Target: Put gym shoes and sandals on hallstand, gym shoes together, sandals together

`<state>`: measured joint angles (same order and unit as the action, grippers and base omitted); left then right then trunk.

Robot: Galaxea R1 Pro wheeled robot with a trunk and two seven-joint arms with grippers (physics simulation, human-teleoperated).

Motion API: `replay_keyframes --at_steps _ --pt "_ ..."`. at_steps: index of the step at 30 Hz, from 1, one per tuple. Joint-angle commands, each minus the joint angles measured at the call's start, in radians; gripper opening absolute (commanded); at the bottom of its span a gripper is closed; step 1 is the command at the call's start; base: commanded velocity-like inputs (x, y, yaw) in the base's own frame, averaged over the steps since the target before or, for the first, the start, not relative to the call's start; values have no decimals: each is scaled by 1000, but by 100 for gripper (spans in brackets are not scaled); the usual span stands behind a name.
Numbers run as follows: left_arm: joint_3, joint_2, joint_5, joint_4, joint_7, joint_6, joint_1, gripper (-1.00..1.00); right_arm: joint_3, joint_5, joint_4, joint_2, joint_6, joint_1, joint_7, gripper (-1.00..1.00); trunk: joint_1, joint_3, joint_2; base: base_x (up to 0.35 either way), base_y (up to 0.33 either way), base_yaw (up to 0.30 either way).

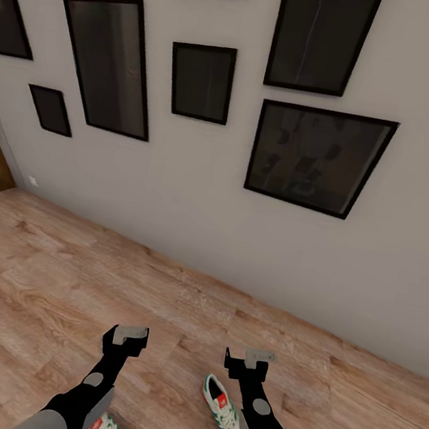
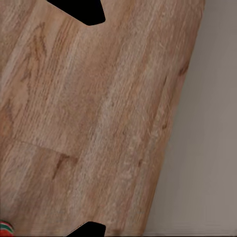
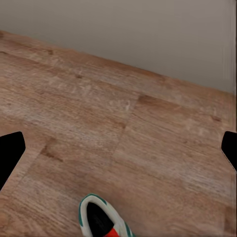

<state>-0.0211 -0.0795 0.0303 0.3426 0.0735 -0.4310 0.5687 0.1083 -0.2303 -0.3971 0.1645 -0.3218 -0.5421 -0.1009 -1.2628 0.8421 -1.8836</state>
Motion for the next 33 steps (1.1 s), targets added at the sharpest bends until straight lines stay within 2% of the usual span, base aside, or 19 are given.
replay_keyframes --at_steps 1,33 --pt "-2 0 3 0 3 -3 0 100 7 -10 1 1 -3 -1 -2 100 0 1 0 0 0 -261" --pt "-2 0 3 0 3 -3 0 100 7 -10 1 1 -3 -1 -2 100 0 1 0 0 0 -261"
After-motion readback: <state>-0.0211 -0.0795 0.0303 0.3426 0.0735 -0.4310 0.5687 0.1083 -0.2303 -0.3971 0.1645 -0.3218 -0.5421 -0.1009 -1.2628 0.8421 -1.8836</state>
